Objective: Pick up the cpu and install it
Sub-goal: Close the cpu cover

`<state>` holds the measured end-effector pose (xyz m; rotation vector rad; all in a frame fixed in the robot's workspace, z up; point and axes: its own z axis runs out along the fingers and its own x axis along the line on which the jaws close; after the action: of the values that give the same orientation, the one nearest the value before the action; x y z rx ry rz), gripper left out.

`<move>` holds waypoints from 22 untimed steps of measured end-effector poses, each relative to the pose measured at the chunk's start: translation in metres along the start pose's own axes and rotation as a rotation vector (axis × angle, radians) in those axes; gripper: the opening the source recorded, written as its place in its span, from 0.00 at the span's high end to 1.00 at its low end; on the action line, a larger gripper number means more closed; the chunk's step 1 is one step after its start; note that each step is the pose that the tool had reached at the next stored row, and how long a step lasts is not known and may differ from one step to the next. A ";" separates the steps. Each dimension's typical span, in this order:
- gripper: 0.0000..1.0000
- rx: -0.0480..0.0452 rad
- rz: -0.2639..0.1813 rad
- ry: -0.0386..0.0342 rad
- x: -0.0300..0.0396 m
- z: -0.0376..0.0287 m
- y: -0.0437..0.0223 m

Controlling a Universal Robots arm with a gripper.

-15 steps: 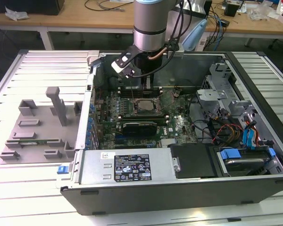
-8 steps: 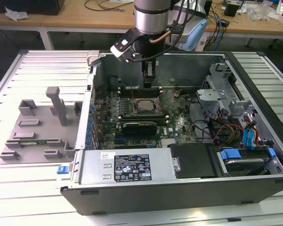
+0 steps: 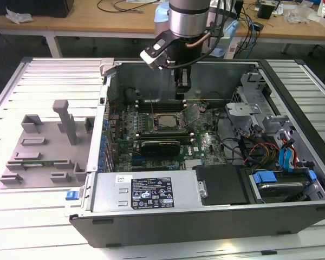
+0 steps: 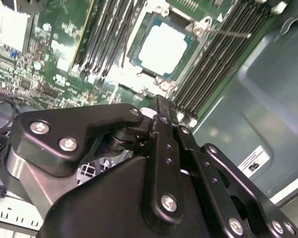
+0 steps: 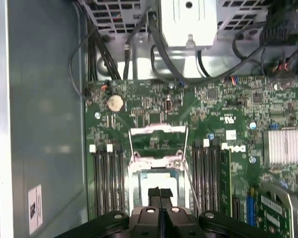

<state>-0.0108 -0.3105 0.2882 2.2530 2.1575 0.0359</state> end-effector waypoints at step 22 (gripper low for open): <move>0.89 0.0033 0.000 -0.0002 0.0030 0.0044 0.0691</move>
<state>0.0584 -0.3106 0.2859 2.2546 2.1591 0.0321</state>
